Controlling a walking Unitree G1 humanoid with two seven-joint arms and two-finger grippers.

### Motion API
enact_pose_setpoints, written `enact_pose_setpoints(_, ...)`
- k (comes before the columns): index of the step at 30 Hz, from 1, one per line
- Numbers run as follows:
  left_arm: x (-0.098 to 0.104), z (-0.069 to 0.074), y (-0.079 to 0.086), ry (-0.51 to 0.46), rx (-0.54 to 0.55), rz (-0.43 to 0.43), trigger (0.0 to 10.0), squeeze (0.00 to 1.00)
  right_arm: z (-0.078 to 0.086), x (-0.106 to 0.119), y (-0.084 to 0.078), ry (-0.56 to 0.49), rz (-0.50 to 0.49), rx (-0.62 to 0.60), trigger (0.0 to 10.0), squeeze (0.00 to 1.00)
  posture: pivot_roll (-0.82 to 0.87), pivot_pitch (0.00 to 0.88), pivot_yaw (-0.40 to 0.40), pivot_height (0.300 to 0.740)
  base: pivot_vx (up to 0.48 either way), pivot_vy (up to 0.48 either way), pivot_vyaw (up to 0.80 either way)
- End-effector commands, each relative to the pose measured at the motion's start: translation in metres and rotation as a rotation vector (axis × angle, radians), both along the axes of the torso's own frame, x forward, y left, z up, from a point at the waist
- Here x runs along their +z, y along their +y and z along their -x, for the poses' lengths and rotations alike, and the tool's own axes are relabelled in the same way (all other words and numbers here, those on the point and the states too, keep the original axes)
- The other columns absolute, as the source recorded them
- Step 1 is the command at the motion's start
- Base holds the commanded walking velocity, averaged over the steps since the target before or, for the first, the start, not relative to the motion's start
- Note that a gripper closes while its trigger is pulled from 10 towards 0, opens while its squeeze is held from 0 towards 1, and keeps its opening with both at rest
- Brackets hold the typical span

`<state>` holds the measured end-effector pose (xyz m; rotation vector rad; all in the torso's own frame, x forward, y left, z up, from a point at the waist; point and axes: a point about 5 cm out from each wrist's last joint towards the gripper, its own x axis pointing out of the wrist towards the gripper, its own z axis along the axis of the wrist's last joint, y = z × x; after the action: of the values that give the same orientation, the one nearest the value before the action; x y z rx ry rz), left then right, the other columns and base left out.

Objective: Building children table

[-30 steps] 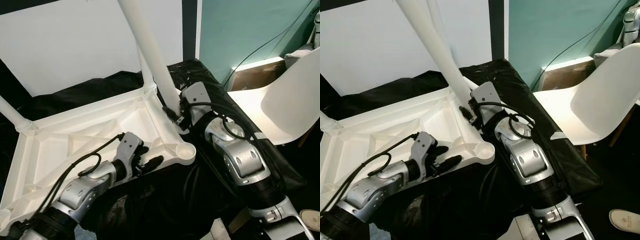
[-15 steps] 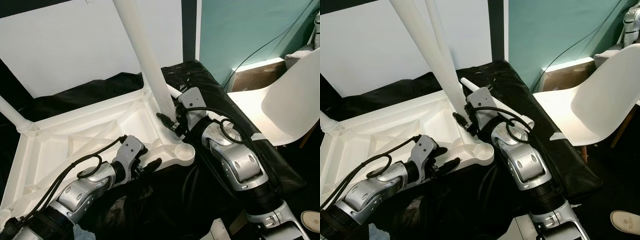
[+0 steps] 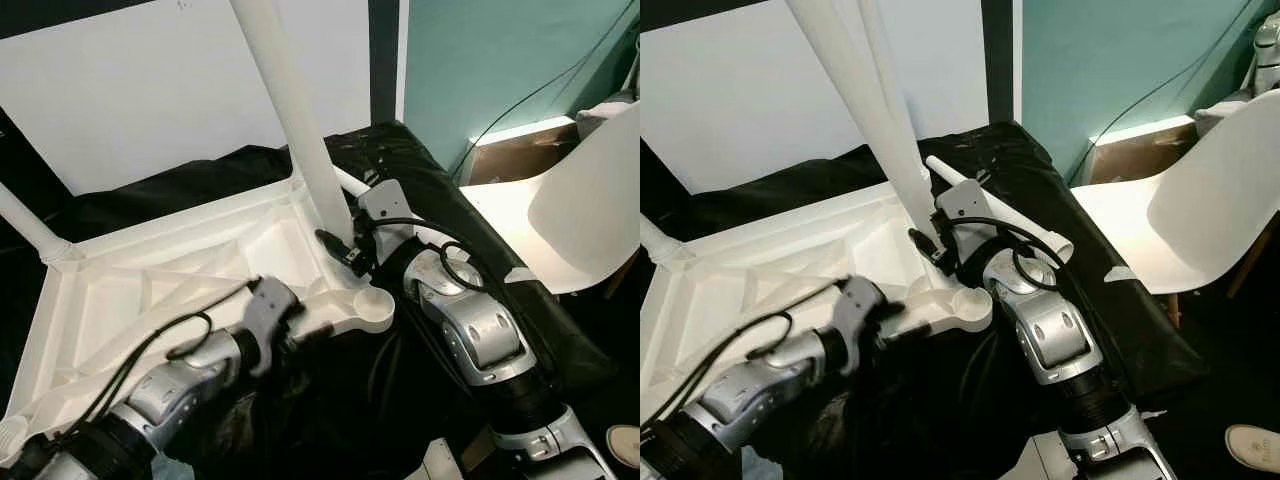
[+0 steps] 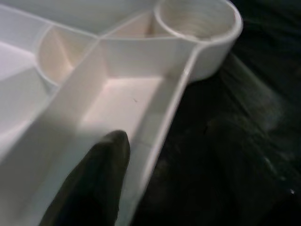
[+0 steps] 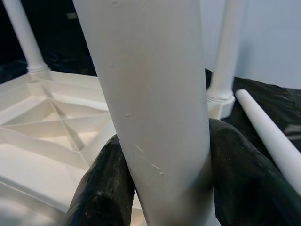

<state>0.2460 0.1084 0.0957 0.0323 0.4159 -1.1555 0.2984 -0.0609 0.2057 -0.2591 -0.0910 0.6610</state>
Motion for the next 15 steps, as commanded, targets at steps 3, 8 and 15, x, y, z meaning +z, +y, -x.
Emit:
enact_pose_setpoints(3, 0.015, 0.012, 0.003, 0.093, -0.347, 0.151, 10.0, 0.00, 0.000, 0.003, 0.000, -0.008, -0.011, -0.006, 10.0, 0.00, -0.03, 0.000, 0.122, 0.740, 0.000, 0.000, 0.00)
enact_pose_setpoints(8, 0.011, 0.013, 0.003, 0.090, -0.357, 0.120, 10.0, 0.00, -0.001, 0.003, 0.000, -0.009, -0.008, -0.010, 10.0, 0.00, -0.03, 0.000, 0.125, 0.740, 0.000, 0.000, 0.00)
enact_pose_setpoints(15, 0.004, 0.004, -0.005, 0.045, -0.280, 0.101, 10.0, 0.00, -0.001, 0.004, 0.000, -0.013, -0.011, -0.014, 10.0, 0.00, -0.04, 0.000, 0.125, 0.740, 0.000, 0.000, 0.00)
